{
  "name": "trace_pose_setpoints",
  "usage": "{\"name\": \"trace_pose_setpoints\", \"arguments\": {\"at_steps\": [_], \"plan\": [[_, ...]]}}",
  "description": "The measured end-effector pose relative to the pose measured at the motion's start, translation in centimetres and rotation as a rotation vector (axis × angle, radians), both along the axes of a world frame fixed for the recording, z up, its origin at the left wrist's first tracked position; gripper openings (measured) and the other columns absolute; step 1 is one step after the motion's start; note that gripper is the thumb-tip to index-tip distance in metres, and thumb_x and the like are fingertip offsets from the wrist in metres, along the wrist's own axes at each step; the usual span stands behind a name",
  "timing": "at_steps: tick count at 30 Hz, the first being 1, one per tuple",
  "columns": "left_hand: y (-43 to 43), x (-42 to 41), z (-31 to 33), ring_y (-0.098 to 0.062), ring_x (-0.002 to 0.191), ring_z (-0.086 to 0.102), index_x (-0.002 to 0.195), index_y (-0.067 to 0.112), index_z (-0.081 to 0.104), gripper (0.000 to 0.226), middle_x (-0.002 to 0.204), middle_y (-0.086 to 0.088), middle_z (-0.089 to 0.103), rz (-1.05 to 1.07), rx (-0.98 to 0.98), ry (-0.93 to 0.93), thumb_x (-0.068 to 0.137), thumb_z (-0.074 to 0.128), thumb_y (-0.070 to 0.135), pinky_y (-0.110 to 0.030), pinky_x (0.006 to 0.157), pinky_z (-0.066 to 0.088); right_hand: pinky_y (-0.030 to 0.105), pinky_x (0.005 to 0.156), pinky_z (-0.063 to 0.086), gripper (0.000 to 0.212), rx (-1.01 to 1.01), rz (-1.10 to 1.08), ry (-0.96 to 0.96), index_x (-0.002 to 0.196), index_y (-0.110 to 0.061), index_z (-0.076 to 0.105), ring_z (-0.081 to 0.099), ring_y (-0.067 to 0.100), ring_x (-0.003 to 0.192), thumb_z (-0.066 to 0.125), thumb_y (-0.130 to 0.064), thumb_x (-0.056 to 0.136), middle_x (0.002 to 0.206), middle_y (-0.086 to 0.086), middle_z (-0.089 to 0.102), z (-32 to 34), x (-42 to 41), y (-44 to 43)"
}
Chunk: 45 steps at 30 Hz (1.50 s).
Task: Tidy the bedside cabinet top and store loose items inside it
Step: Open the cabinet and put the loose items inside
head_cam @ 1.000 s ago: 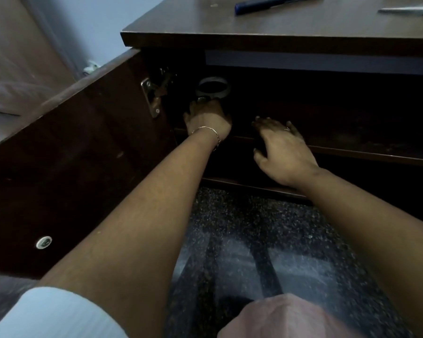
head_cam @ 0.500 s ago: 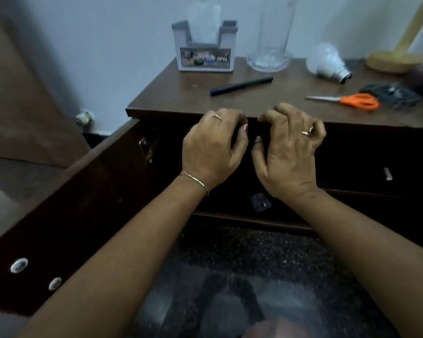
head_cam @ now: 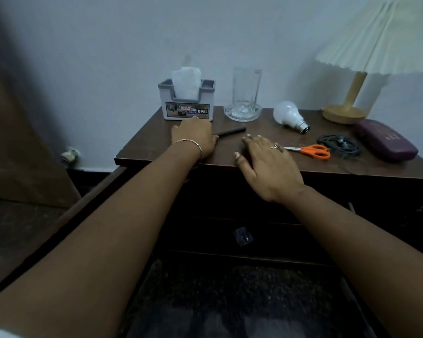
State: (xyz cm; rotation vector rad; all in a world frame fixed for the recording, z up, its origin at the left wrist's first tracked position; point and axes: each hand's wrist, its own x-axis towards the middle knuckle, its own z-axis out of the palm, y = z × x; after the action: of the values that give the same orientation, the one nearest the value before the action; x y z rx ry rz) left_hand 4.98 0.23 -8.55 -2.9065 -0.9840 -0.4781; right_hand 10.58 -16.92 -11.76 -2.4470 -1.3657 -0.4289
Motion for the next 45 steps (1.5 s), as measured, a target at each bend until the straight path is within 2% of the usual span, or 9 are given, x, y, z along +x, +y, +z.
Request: {"name": "trace_pose_setpoints", "arguments": {"at_steps": [10,13,18,23,26,32,36,39,45], "plan": [[-1.6,-3.3,-0.1,-0.022,0.107,0.061,0.101,0.021,0.070,0.020,0.110,-0.002,0.069,-0.150,-0.223,-0.395,0.087,0.063,0.032,-0.033,0.088,0.049,0.048,0.118,0.014,0.076,0.137,0.010,-0.044,0.153,-0.019,0.007,0.010,0.025,0.148,0.041,-0.052,0.093,0.160,0.008,-0.016,-0.1,-0.1,-0.2],[-2.8,-5.6,0.0,-0.016,0.097,0.063,0.099,0.023,0.070,0.017,0.101,0.003,0.071,-0.204,-0.310,-0.498,0.085,0.064,0.032,-0.030,0.086,0.050,0.049,0.118,0.010,0.066,0.173,0.100,-0.176,0.152,-0.022,0.015,0.007,0.022,0.149,0.042,-0.044,0.095,0.162,0.008,-0.004,-0.5,-0.7,-0.8],[-5.2,-10.8,-1.4,-0.007,0.086,0.063,0.096,0.024,0.068,0.012,0.091,0.012,0.068,-0.307,-0.473,-0.546,0.086,0.065,0.030,-0.023,0.079,0.049,0.041,0.109,0.021,0.041,0.347,0.190,-0.533,0.133,-0.019,0.051,0.033,0.024,0.134,0.050,-0.032,0.095,0.149,0.006,0.031,-2.5,-3.0,-2.2],[-5.0,-15.1,-5.6,-0.008,0.077,0.063,0.093,0.027,0.068,0.007,0.083,0.004,0.070,-0.378,-0.848,-0.411,0.086,0.066,0.024,-0.033,0.079,0.052,0.041,0.100,0.033,0.033,0.319,0.342,-0.681,0.129,-0.020,0.053,0.054,0.020,0.120,0.050,-0.026,0.096,0.135,0.001,0.056,-5.9,-4.5,-3.1],[-4.5,-15.9,-8.5,-0.007,0.074,0.062,0.094,0.027,0.068,0.008,0.080,0.007,0.067,-0.329,-0.920,-0.384,0.087,0.065,0.025,-0.030,0.077,0.052,0.038,0.078,0.043,0.038,0.133,0.423,-0.683,0.130,-0.015,0.052,0.060,0.024,0.099,0.056,-0.017,0.093,0.119,0.005,0.062,-8.0,-4.2,-3.2],[-2.3,-13.9,-13.7,-0.005,0.073,0.058,0.112,0.025,0.060,0.028,0.113,0.000,0.062,-0.125,-0.950,-0.474,0.085,0.068,0.021,-0.025,0.071,0.049,0.039,0.066,0.053,0.034,-0.045,0.345,-0.351,0.122,-0.010,0.058,0.063,0.028,0.085,0.061,-0.010,0.088,0.106,0.009,0.063,-10.5,-3.1,-1.5],[-1.4,-12.2,-15.0,-0.018,0.114,0.057,0.137,0.014,0.041,0.061,0.138,-0.008,0.045,-0.039,-0.835,-0.373,0.085,0.068,0.027,-0.034,0.098,0.050,0.038,0.062,0.048,0.018,0.106,0.066,-0.087,0.106,-0.011,0.060,0.063,0.036,0.085,0.055,-0.019,0.091,0.099,0.012,0.066,-10.3,-3.3,-0.4],[-1.2,-11.3,-15.4,-0.023,0.130,0.043,0.138,0.012,0.040,0.060,0.139,-0.012,0.043,-0.040,-0.662,-0.234,0.086,0.064,0.030,-0.027,0.108,0.035,0.036,0.065,0.047,0.021,0.140,-0.147,0.061,0.105,-0.013,0.059,0.062,0.038,0.092,0.056,-0.027,0.089,0.097,0.014,0.067,-10.7,-2.9,0.9],[0.0,-10.1,-16.4,-0.033,0.125,0.047,0.132,0.012,0.049,0.051,0.133,-0.020,0.047,-0.036,-0.475,-0.034,0.087,0.061,0.033,-0.037,0.106,0.040,0.027,0.077,0.043,0.029,0.250,-0.329,0.477,0.109,-0.013,0.062,0.061,0.030,0.106,0.059,-0.030,0.086,0.113,0.010,0.066,-10.7,-2.2,5.0]]}}
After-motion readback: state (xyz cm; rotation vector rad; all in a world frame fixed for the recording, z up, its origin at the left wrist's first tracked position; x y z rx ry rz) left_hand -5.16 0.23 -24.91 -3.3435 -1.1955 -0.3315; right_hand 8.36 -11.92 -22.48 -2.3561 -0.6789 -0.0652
